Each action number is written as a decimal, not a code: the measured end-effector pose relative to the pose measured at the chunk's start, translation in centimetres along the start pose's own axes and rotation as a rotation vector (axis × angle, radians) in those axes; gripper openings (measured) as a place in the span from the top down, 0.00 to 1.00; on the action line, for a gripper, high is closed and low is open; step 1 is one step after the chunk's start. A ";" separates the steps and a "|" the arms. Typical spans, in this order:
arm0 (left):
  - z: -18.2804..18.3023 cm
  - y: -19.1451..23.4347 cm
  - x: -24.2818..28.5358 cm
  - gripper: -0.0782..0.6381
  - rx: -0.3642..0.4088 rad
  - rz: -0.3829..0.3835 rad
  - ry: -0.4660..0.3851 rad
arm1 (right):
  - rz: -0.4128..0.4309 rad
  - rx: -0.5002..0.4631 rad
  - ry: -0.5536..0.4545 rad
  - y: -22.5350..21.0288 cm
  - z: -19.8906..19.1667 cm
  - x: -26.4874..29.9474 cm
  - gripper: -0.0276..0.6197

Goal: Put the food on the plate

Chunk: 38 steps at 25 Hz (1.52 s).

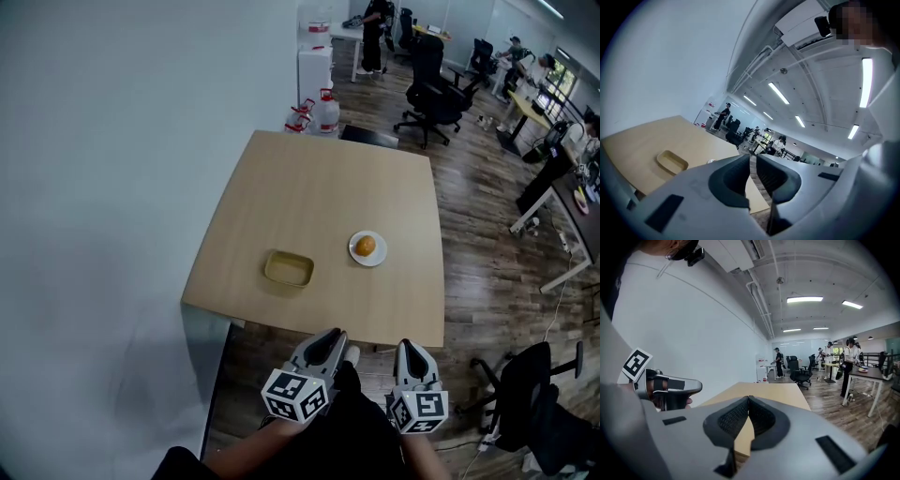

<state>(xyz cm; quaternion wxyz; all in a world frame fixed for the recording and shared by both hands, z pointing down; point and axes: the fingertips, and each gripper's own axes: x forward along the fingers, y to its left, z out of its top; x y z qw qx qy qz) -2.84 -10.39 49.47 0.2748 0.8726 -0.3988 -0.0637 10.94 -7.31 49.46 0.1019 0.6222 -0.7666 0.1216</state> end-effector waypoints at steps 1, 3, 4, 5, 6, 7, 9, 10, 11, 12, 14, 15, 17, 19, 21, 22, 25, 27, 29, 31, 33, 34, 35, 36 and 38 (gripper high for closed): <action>0.3 0.1 -0.4 0.82 0.018 -0.002 -0.006 | 0.000 -0.009 -0.006 0.2 0.3 0.0 0.86; 1.0 0.5 -0.9 0.85 0.090 0.014 -0.018 | 0.001 -0.025 -0.023 0.3 1.0 0.1 0.86; 1.3 0.7 -1.0 0.85 0.136 0.028 -0.024 | 0.001 -0.034 -0.031 0.2 1.4 0.2 0.86; 1.6 0.9 -1.2 0.86 0.183 0.044 -0.029 | -0.001 -0.044 -0.040 0.0 1.8 0.3 0.86; 1.8 1.1 -1.2 0.86 0.221 0.058 -0.032 | -0.004 -0.057 -0.050 -0.3 2.2 0.2 0.86; 2.0 1.3 -1.3 0.86 0.245 0.068 -0.033 | -0.009 -0.070 -0.063 -0.6 2.7 0.1 0.86; 2.4 1.8 -1.3 0.86 0.254 0.080 -0.037 | -0.023 -0.082 -0.088 -1.4 3.6 -0.2 0.86; 2.6 2.0 -1.2 0.87 0.258 0.085 -0.041 | -0.027 -0.081 -0.097 -1.8 4.0 -0.3 0.86; 2.8 2.1 -1.0 0.87 0.275 0.089 -0.044 | -0.030 -0.078 -0.101 -2.1 4.2 -0.3 0.86; 3.1 2.1 -0.7 0.87 0.311 0.091 -0.046 | -0.034 -0.076 -0.103 -2.3 4.4 -0.3 0.86; 3.4 1.2 0.0 0.87 0.408 0.074 -0.050 | -0.052 -0.068 -0.100 -2.9 4.4 -0.4 0.86; 3.4 0.5 0.3 0.87 0.438 0.054 -0.052 | -0.064 -0.063 -0.098 -3.2 4.3 -0.5 0.86; 3.5 -0.5 0.7 0.87 0.439 0.014 -0.054 | -0.081 -0.053 -0.095 -3.5 4.1 -0.7 0.86; 3.3 -0.6 0.8 0.86 0.417 0.002 -0.047 | -0.088 -0.045 -0.093 -3.4 3.9 -0.9 0.86; 3.0 -0.3 0.7 0.87 0.383 0.004 -0.033 | -0.088 -0.045 -0.090 -2.9 3.7 -1.2 0.86; 2.8 -0.1 0.5 0.87 0.365 0.007 -0.027 | -0.087 -0.049 -0.087 -2.7 3.6 -1.4 0.86; 2.2 0.1 0.1 0.87 0.347 0.019 -0.013 | -0.081 -0.061 -0.074 -2.3 2.9 -2.0 0.86; 1.9 0.2 -0.2 0.86 0.353 0.024 -0.002 | -0.073 -0.061 -0.071 -2.2 2.6 -2.0 0.86; 1.5 0.4 -0.5 0.86 0.354 0.030 0.010 | -0.065 -0.058 -0.067 -2.0 2.2 -1.9 0.86; 1.1 0.6 -0.9 0.87 0.350 0.040 0.013 | -0.058 -0.055 -0.064 -1.8 1.8 -1.9 0.86; 1.0 0.8 -1.4 0.86 0.348 0.052 0.011 | -0.050 -0.054 -0.061 -1.5 1.5 -2.0 0.86; 1.1 0.8 -1.5 0.87 0.348 0.056 0.010 | -0.045 -0.054 -0.059 -1.3 1.5 -1.9 0.86; 1.2 0.9 -1.6 0.86 0.348 0.060 0.010 | -0.041 -0.053 -0.057 -1.2 1.5 -1.9 0.86; 1.3 0.9 -1.6 0.87 0.347 0.063 0.011 | -0.037 -0.053 -0.055 -1.1 1.5 -1.8 0.86; 1.5 1.0 -1.7 0.87 0.346 0.067 0.014 | -0.029 -0.053 -0.051 -0.8 1.7 -1.7 0.86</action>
